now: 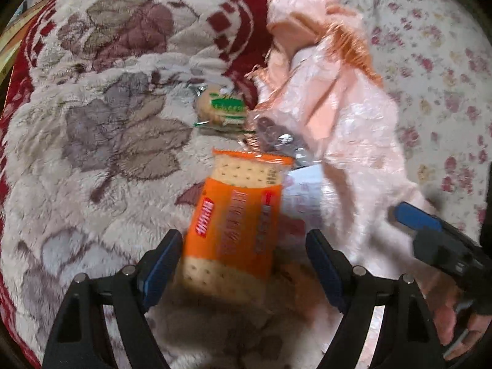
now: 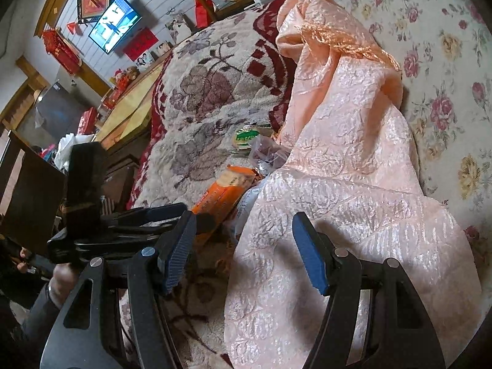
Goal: Organize snacks
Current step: 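Grasp the orange cracker packet with the left gripper while the right grasps the pink strawberry packet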
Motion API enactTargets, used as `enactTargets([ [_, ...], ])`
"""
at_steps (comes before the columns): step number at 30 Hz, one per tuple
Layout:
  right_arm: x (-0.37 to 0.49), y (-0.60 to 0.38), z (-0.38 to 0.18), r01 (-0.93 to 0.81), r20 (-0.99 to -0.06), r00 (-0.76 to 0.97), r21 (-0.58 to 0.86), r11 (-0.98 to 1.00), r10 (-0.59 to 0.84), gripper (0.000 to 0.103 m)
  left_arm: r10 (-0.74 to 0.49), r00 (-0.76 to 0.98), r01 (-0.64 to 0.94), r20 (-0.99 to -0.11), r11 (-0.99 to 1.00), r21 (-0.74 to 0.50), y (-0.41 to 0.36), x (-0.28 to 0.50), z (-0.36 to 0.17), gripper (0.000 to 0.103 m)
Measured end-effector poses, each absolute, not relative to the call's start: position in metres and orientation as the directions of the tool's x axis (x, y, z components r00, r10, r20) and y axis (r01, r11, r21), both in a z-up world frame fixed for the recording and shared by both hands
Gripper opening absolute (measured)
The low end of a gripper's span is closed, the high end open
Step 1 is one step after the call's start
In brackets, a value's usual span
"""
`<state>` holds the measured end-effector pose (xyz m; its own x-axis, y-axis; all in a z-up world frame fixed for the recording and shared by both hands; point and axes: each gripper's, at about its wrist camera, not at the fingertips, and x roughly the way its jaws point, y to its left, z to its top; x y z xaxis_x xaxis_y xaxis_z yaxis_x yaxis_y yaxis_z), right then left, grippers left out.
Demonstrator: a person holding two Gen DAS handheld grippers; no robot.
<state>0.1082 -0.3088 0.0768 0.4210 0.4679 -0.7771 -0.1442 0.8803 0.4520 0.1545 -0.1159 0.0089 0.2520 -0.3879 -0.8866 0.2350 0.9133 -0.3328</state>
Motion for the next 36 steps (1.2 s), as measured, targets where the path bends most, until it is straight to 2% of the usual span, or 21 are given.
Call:
enactTargets([
  [2, 0.110, -0.309, 0.075, -0.143, -0.779, 0.417, 0.453, 0.880, 0.468, 0.065, -0.389, 0.234, 0.213, -0.891, 0.915, -0.344, -0.115, 0.159, 0.002, 0.081],
  [3, 0.111, -0.309, 0.075, -0.143, -0.778, 0.417, 0.455, 0.879, 0.471, 0.065, -0.386, 0.244, 0.203, -0.890, 0.918, -0.342, -0.115, 0.161, 0.002, 0.074],
  [4, 0.112, -0.308, 0.074, -0.143, -0.777, 0.416, 0.457, 0.878, 0.472, 0.065, -0.378, 0.254, 0.198, -0.890, 0.921, -0.335, -0.115, 0.162, 0.003, 0.062],
  [6, 0.114, -0.306, 0.073, -0.144, -0.779, 0.413, 0.455, 0.879, 0.471, 0.065, -0.369, 0.263, 0.202, -0.891, 0.925, -0.323, -0.117, 0.163, 0.003, 0.059],
  [11, 0.115, -0.300, 0.075, -0.162, -0.784, 0.411, 0.439, 0.884, 0.465, 0.065, -0.324, 0.293, 0.204, -0.899, 0.940, -0.273, -0.115, 0.156, 0.008, 0.058],
  [18, 0.123, -0.263, 0.076, -0.236, -0.814, 0.353, 0.399, 0.886, 0.461, 0.065, -0.241, 0.394, 0.073, -0.887, 0.970, -0.231, -0.052, 0.130, 0.041, 0.058],
  [22, 0.135, -0.230, 0.057, -0.219, -0.897, 0.347, 0.207, 0.954, 0.274, 0.065, -0.193, 0.452, 0.013, -0.871, 0.978, -0.210, -0.021, 0.108, 0.060, 0.058],
  [25, 0.144, -0.218, 0.039, -0.200, -0.925, 0.332, 0.120, 0.972, 0.183, 0.065, -0.184, 0.459, -0.009, -0.869, 0.977, -0.211, -0.003, 0.091, 0.063, 0.058],
  [30, 0.159, -0.195, 0.017, -0.228, -0.943, 0.330, -0.023, 0.973, 0.055, 0.065, -0.202, 0.445, -0.046, -0.872, 0.968, -0.248, 0.012, 0.073, 0.052, 0.058],
  [32, 0.164, -0.188, 0.009, -0.263, -0.947, 0.316, -0.036, 0.964, 0.051, 0.065, -0.201, 0.439, -0.059, -0.876, 0.966, -0.251, 0.015, 0.070, 0.048, 0.058],
  [33, 0.166, -0.186, 0.002, -0.288, -0.954, 0.287, 0.005, 0.958, 0.092, 0.062, -0.200, 0.437, -0.063, -0.877, 0.966, -0.251, 0.018, 0.068, 0.047, 0.058],
  [34, 0.167, -0.187, 0.000, -0.289, -0.956, 0.267, 0.043, 0.956, 0.124, 0.048, -0.199, 0.436, -0.067, -0.878, 0.965, -0.252, 0.020, 0.067, 0.046, 0.058],
  [36, 0.166, -0.191, 0.003, -0.284, -0.946, 0.277, 0.088, 0.955, 0.170, 0.040, -0.195, 0.441, -0.082, -0.876, 0.963, -0.255, 0.027, 0.063, 0.046, 0.058],
])
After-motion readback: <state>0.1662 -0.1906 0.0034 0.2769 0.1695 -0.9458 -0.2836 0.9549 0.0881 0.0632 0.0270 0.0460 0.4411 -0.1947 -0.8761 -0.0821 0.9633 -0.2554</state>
